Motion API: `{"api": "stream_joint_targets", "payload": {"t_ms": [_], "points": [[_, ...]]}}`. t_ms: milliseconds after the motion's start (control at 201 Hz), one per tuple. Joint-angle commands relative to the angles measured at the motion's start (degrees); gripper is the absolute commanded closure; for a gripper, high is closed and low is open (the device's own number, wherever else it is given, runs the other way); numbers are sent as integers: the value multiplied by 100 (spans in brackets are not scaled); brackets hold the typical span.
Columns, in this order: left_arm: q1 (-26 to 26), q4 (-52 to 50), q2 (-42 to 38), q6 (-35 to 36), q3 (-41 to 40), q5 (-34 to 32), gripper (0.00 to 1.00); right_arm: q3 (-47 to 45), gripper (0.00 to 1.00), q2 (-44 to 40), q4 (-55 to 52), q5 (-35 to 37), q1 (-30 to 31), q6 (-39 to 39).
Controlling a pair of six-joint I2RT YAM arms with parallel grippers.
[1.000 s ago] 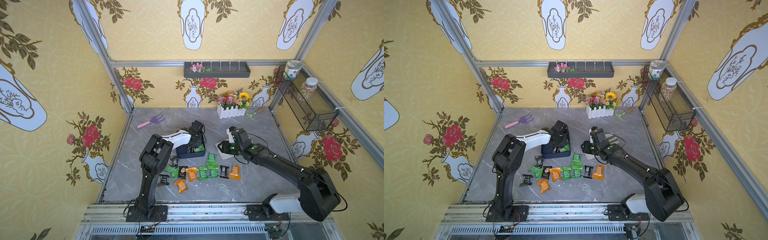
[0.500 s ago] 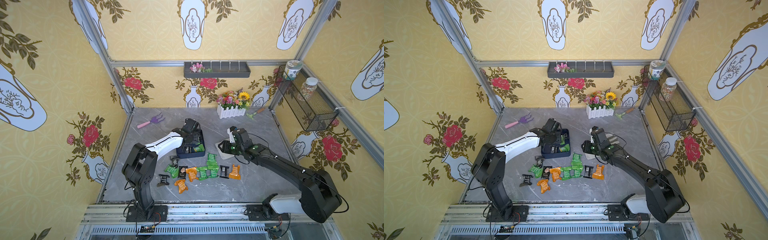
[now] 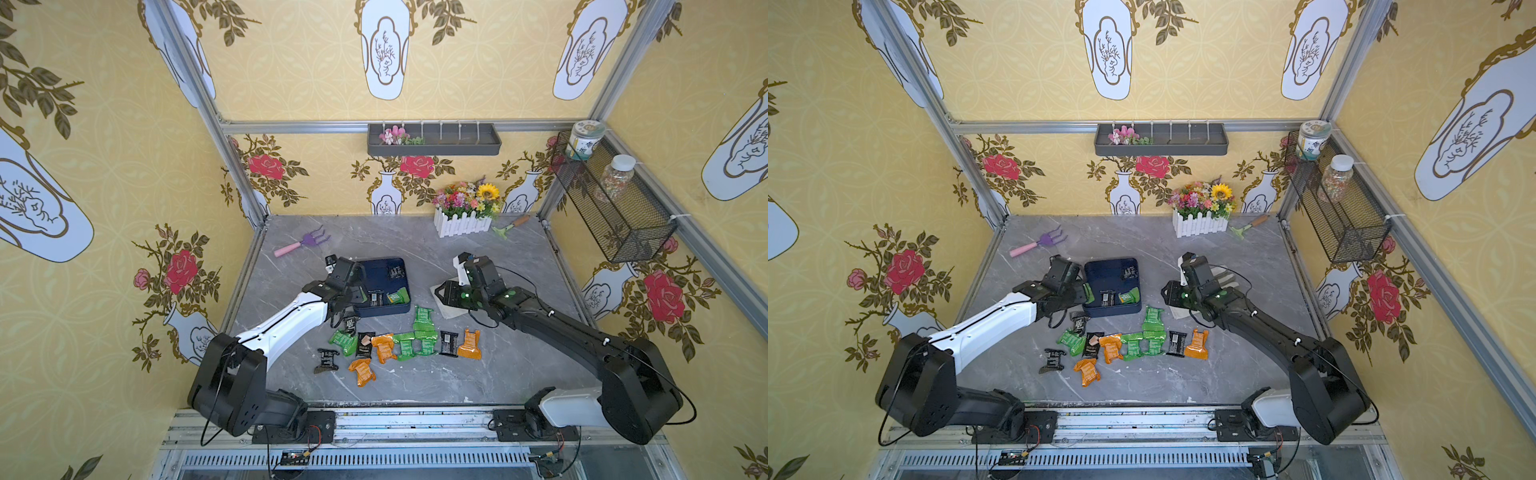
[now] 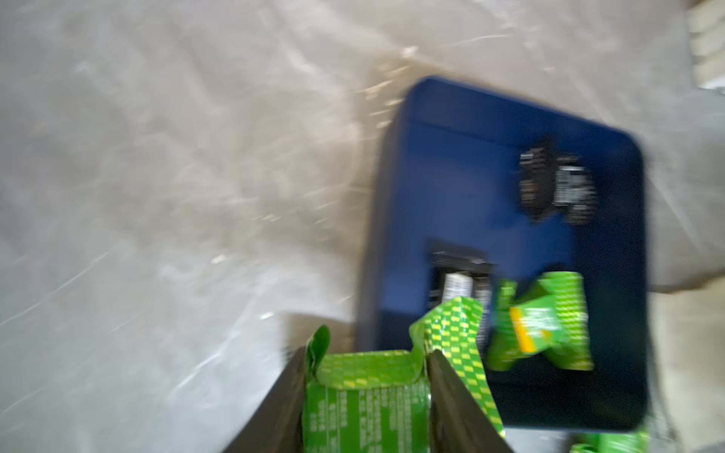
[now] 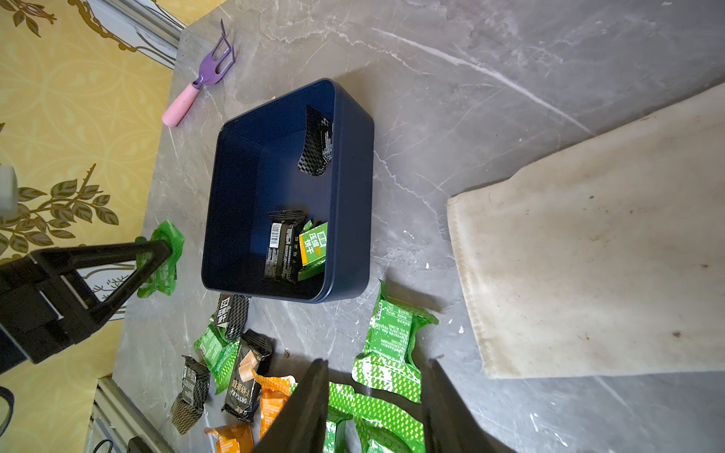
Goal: Take the cookies out of the storage box
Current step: Place the cookie at the center of the board.
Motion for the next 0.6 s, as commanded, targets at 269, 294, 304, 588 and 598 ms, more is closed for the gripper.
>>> {"api": "stream_joint_targets", "payload": {"t_ms": [269, 294, 304, 588, 598], "points": [[811, 292, -358, -664, -1218, 624, 65, 61, 57, 122, 278, -141, 21, 23], [810, 297, -294, -683, -1233, 656, 65, 70, 57, 124, 277, -143, 21, 19], [812, 299, -279, -688, -1231, 653, 65, 69, 58, 122, 277, -142, 16, 18], [810, 306, -9, -781, -1232, 491, 43, 189, 57, 128, 200, -160, 38, -38], [810, 301, -25, -781, -1226, 480, 42, 202, 57, 143, 192, -159, 47, -47]]}}
